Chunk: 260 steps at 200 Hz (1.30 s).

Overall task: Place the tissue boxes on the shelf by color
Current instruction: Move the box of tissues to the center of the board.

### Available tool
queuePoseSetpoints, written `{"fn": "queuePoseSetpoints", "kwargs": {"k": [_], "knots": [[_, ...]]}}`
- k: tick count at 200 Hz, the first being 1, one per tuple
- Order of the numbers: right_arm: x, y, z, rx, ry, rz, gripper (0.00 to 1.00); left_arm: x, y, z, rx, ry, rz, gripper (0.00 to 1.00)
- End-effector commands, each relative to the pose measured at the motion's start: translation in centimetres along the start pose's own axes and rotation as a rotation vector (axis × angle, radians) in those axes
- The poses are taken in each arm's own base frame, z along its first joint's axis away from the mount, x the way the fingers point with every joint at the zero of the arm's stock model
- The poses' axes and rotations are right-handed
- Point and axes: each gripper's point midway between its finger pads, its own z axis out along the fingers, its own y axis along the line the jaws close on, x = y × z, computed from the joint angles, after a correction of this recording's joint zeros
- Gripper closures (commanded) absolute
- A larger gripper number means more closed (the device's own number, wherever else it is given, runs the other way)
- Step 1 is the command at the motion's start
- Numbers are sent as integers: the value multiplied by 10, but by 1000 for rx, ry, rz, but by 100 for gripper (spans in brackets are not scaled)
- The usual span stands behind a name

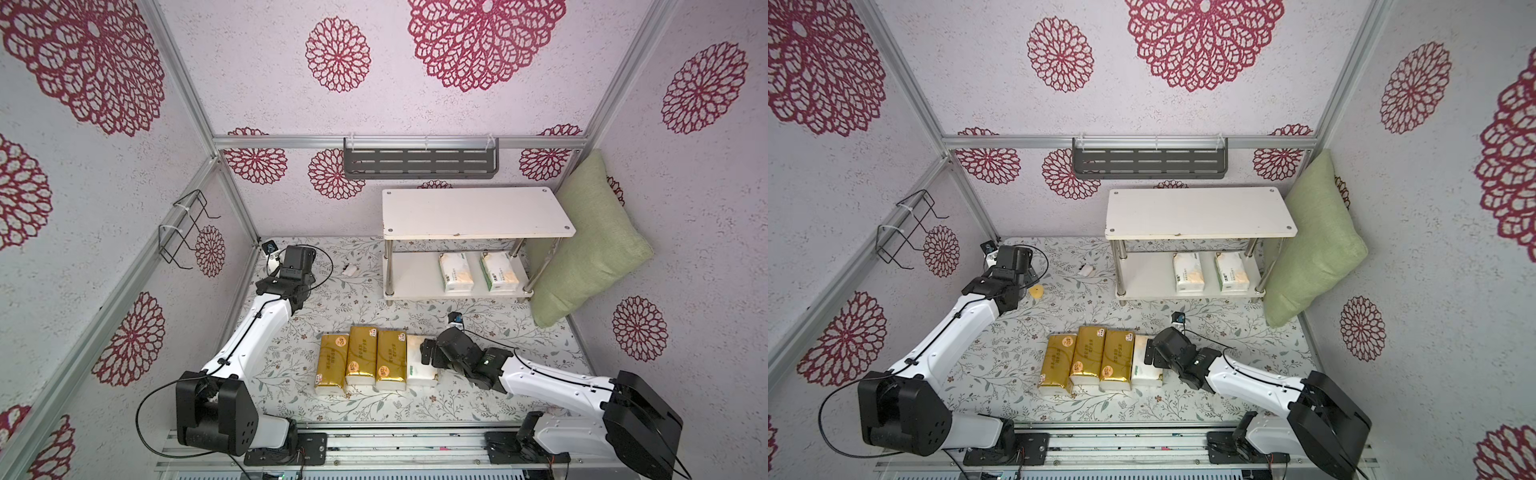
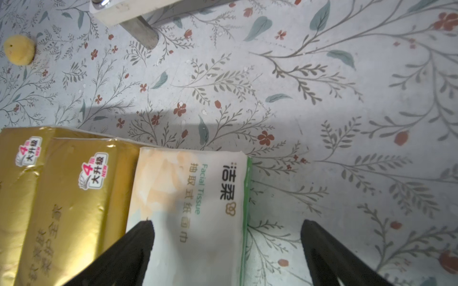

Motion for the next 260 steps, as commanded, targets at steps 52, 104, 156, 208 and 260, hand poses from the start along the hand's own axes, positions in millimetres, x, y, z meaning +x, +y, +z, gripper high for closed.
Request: {"fn": "queuePoseSetpoints", "kwargs": {"k": [52,104,156,208,260], "knots": [[-3,26,4,-52,-4,19,1,5,-2,-1,20,-1,-9,3],[2,34,6,-65,19,-3,1,6,-2,-1,22,-1,-8,3],[9,44,10,-78,54,-27,1,7,-5,0,27,3,-10,3],[12,48,13,-76,71,-50,1,6,-6,1,28,3,-10,3],[17,45,19,-44,97,-78,1,5,-6,0,28,2,-11,3]]}}
